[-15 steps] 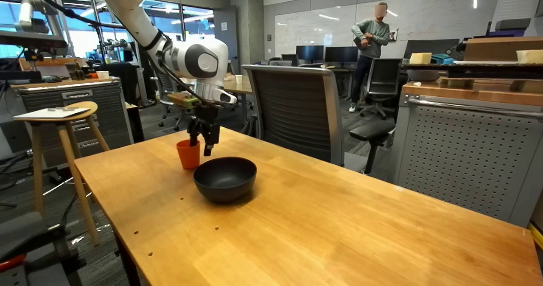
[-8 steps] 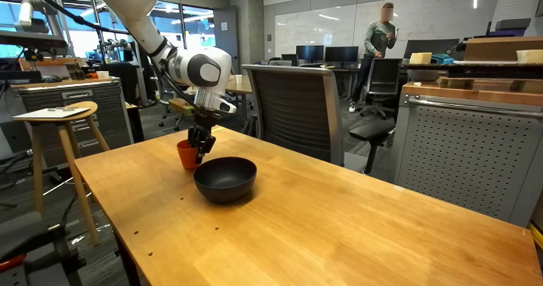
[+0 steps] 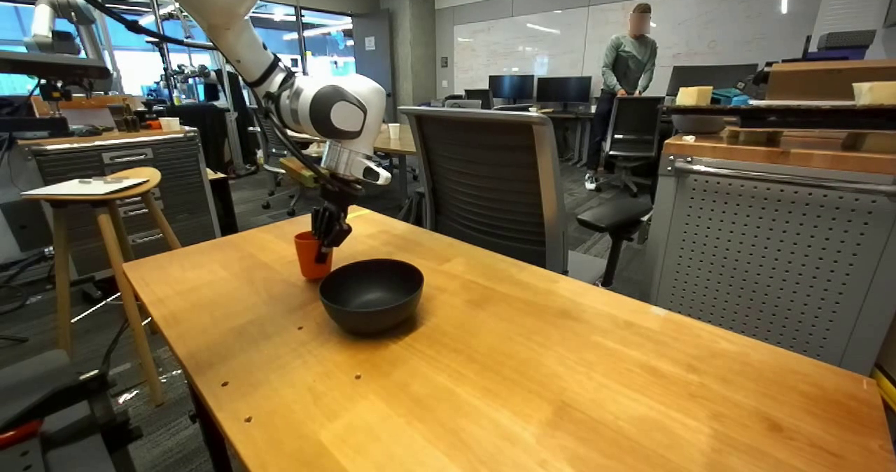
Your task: Put the cup in the bowl
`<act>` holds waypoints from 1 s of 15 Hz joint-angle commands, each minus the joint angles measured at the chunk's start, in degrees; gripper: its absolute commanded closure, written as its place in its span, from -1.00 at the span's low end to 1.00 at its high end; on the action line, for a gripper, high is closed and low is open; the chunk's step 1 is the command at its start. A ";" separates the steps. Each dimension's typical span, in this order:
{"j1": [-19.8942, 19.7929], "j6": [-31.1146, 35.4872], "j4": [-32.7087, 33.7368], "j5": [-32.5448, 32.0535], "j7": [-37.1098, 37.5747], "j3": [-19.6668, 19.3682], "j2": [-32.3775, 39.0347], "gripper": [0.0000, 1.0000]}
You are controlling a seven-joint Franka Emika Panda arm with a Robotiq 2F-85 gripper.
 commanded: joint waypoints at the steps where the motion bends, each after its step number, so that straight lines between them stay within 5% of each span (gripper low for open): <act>1: -0.77 -1.14 -3.79 0.73 0.73 -1.74 -6.33 0.96; 10: -4.46 5.46 -21.59 -2.89 14.33 -11.51 -28.10 0.96; 15: -7.99 6.97 -27.71 -1.62 16.41 -12.11 -28.82 0.96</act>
